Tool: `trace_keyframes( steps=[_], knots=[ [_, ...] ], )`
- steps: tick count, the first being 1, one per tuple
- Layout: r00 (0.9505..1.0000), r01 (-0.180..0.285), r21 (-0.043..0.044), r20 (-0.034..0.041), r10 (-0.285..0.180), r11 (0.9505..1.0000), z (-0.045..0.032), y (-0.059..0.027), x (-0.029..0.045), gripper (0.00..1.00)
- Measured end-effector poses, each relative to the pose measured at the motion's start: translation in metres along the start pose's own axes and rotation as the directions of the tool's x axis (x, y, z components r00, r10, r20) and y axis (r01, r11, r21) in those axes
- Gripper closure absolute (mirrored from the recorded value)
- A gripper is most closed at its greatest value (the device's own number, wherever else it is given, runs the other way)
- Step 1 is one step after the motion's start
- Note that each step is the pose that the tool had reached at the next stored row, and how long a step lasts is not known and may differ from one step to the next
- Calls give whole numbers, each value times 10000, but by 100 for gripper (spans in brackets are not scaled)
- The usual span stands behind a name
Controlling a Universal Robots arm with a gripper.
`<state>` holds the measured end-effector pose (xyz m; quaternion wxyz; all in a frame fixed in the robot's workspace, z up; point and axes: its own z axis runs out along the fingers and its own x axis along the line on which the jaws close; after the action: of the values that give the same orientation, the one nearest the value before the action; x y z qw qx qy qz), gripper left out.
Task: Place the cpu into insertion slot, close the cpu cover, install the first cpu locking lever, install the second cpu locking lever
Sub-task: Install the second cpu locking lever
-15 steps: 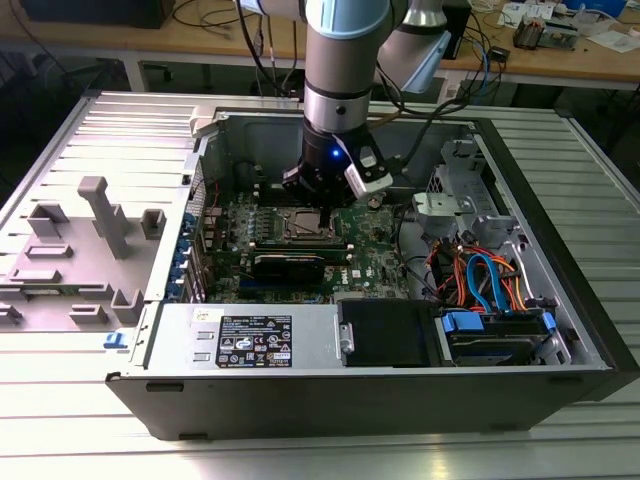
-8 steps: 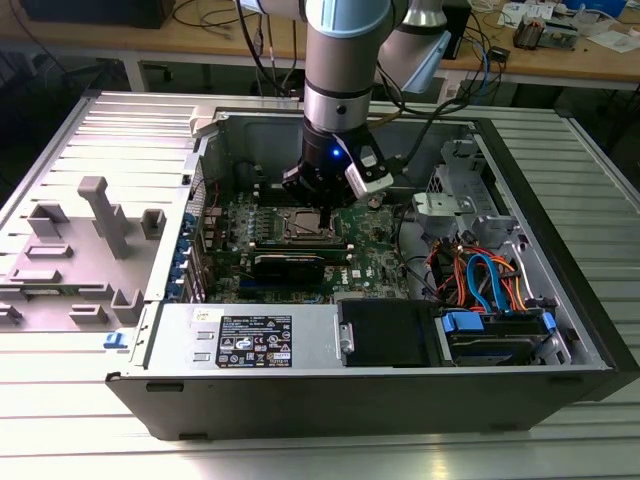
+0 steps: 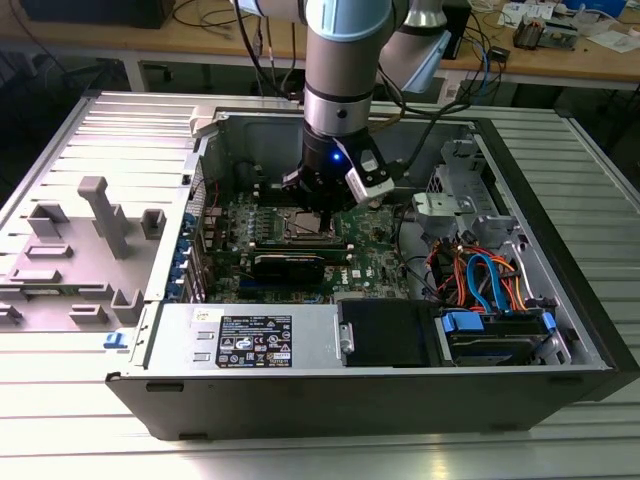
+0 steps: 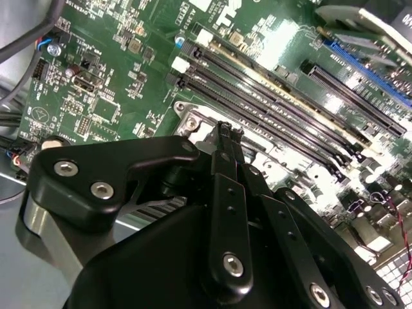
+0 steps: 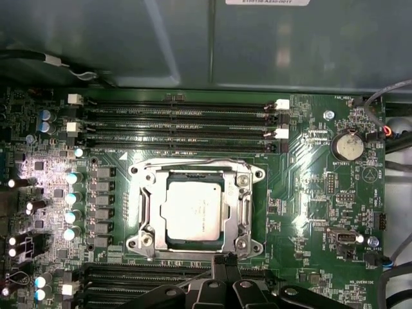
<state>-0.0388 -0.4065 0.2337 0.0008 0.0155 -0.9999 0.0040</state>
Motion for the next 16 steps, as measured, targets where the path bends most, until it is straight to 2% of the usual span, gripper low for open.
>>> trace_keyframes(
  steps=[16],
  knots=[
    [10000,0,1,-4,0,10000,0,-42,35,89]
  ],
)
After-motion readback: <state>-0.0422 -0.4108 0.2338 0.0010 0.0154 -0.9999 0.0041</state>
